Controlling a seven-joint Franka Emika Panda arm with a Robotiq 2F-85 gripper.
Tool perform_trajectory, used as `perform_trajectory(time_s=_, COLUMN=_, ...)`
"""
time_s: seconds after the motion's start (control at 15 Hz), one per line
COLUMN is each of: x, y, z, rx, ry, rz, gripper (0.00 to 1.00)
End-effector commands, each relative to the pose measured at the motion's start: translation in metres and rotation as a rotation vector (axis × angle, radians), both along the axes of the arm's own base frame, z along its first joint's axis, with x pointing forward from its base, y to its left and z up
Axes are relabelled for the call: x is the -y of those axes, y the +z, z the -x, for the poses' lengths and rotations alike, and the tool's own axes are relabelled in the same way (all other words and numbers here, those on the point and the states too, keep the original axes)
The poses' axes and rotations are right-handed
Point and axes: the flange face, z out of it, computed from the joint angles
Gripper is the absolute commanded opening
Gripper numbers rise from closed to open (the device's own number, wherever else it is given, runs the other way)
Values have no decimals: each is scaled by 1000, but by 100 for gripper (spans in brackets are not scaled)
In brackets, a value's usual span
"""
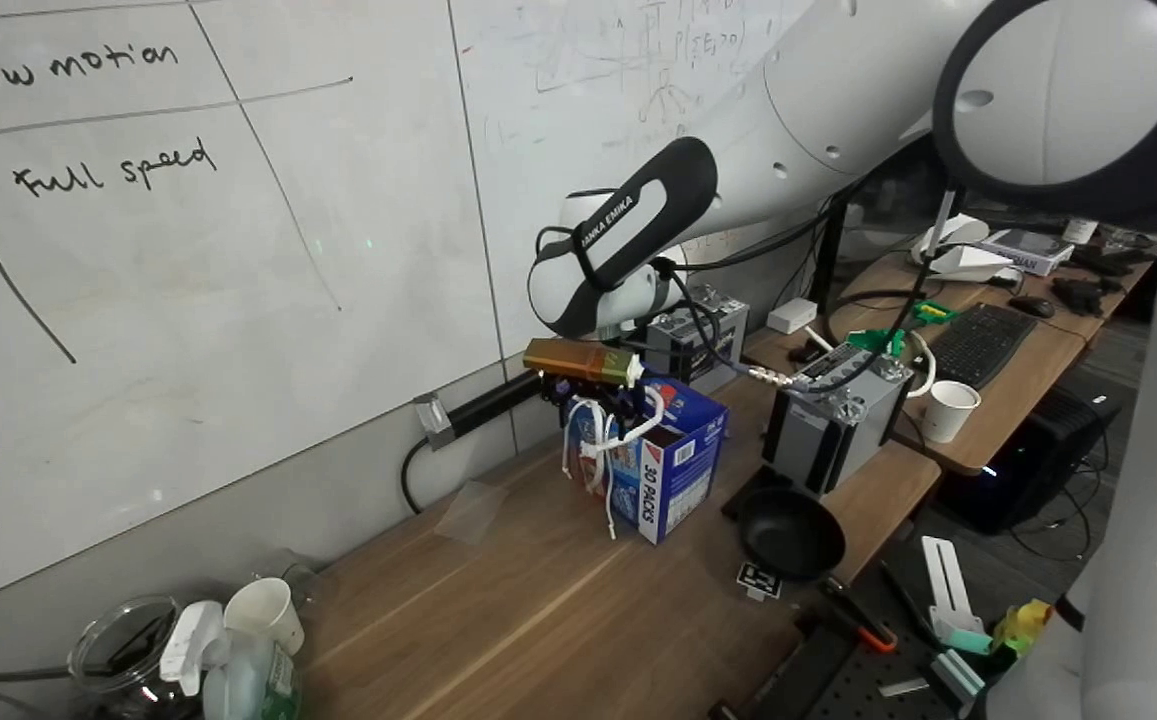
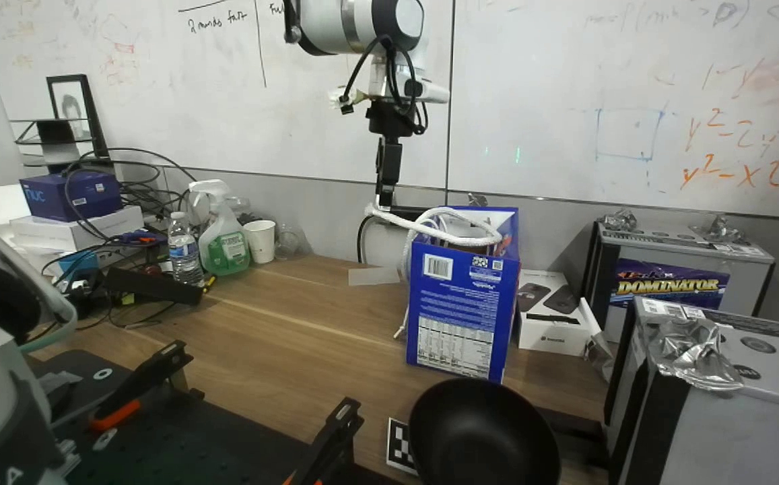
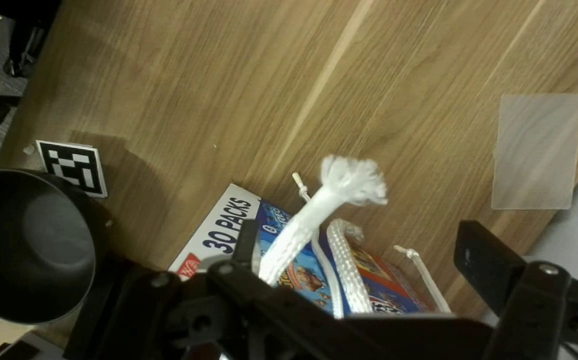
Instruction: Put the string in blue box
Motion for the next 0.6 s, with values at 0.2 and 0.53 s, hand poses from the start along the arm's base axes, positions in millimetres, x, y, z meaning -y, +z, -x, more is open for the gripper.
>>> perform_trajectory(time_s=0.2, x=33, y=-13, z=-16, rx=-65, ry=-164, rz=-74, gripper=100)
perform_trajectory(time_s=0.53, x=37, y=-19, z=-17, rx=-122, ry=-196, rz=-134, gripper=100)
